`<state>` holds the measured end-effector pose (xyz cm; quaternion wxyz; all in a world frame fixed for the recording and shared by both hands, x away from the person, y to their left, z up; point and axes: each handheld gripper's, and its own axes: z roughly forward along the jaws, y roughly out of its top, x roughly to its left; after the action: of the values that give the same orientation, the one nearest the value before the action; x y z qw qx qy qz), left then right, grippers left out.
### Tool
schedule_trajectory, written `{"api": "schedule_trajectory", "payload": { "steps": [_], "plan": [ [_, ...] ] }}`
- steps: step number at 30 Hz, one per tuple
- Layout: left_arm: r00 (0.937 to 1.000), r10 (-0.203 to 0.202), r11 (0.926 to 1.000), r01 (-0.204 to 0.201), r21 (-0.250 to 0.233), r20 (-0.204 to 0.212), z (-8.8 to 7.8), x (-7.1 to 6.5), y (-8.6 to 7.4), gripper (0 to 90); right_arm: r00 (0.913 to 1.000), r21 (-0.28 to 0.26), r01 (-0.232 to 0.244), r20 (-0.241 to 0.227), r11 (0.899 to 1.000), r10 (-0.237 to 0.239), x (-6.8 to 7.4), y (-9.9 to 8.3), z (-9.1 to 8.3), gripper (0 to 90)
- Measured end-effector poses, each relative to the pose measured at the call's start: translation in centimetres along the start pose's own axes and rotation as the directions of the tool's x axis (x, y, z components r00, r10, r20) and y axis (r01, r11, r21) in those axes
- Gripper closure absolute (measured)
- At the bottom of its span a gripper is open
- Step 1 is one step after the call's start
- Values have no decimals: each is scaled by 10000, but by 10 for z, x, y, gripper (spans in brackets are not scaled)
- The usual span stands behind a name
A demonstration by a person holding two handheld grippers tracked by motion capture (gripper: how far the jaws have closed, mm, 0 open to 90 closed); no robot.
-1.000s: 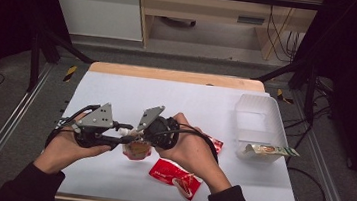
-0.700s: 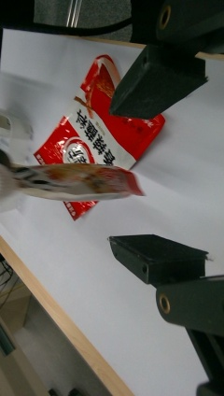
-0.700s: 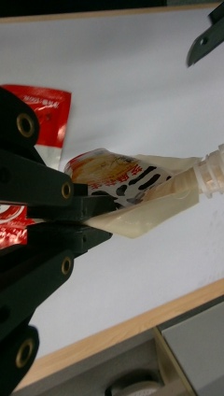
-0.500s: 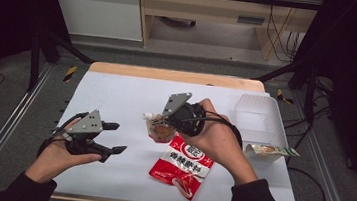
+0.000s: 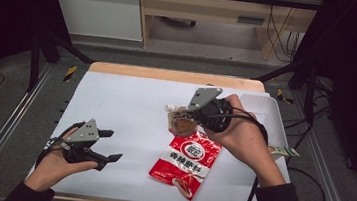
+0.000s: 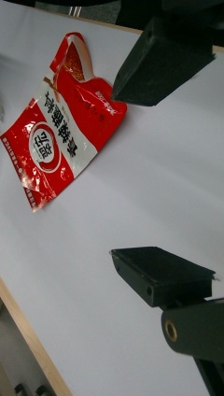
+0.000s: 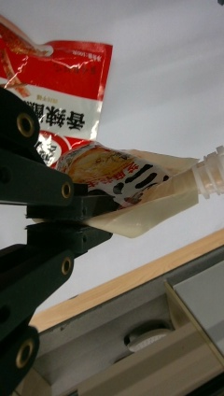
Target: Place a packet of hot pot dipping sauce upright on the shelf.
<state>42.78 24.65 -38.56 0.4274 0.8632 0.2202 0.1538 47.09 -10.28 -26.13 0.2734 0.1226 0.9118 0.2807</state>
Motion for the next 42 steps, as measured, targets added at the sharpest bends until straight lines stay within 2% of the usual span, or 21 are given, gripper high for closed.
{"api": "schedule_trajectory", "payload": {
  "steps": [1, 6, 7, 10, 11, 14, 15, 24, 25, 28, 30, 39, 42],
  "plan": [
    [10000, 8, 10000, -8, 75, -81, 1, -1, -5, 189, 9998, -22, -123, 181, 9999, 123, -5, -3, -6, 881],
    [9998, -72, 9998, 75, 196, -171, 4, -3, -20, 142, 9989, -103, -267, 379, 9996, 270, -16, -11, -19, 881],
    [9995, -190, 9996, 195, 200, -250, 5, -2, -27, 139, 9983, -122, -364, 461, 9993, 370, -21, -16, -25, 881],
    [9987, -300, 9993, 308, 194, -417, 6, -1, -35, 131, 9974, -151, -424, 575, 9990, 432, -26, -20, -29, 881],
    [9975, -468, 9988, 474, 101, -528, 6, 0, -42, 128, 9958, -191, -515, 743, 9985, 528, -31, -27, -34, 880],
    [9959, -687, 9976, 686, -37, -582, 6, 2, -49, 126, 9946, -152, -592, 849, 9981, 603, -36, -32, -38, 880],
    [9946, -772, 9970, 771, -30, -691, 6, 3, -55, 124, 9927, -129, -698, 979, 9975, 708, -41, -39, -42, 880],
    [9890, -951, 9955, 940, -153, -1129, 2, 5, -72, 119, 9851, -1, -1075, 1354, 9942, 1065, -58, -63, -51, 881],
    [9876, -942, 9955, 929, -160, -1258, 0, 5, -76, 118, 9816, -72, -1206, 1482, 9927, 1203, -61, -70, -53, 880],
    [9861, -916, 9958, 906, -136, -1389, -3, 5, -78, 113, 9778, -142, -1350, 1597, 9907, 1355, -64, -79, -54, 881],
    [9821, -1051, 9944, 1018, -288, -1562, -7, 6, -79, 113, 9745, -158, -1486, 1679, 9888, 1491, -66, -84, -55, 881],
    [9760, -1154, 9933, 1125, -258, -1847, -12, 7, -84, 113, 9649, -117, -1798, 1927, 9836, 1787, -75, -110, -61, 881],
    [9762, -1132, 9936, 1118, -181, -1849, -10, 7, -84, 113, 9623, -122, -1878, 1981, 9821, 1864, -76, -115, -62, 881]
  ]
}}
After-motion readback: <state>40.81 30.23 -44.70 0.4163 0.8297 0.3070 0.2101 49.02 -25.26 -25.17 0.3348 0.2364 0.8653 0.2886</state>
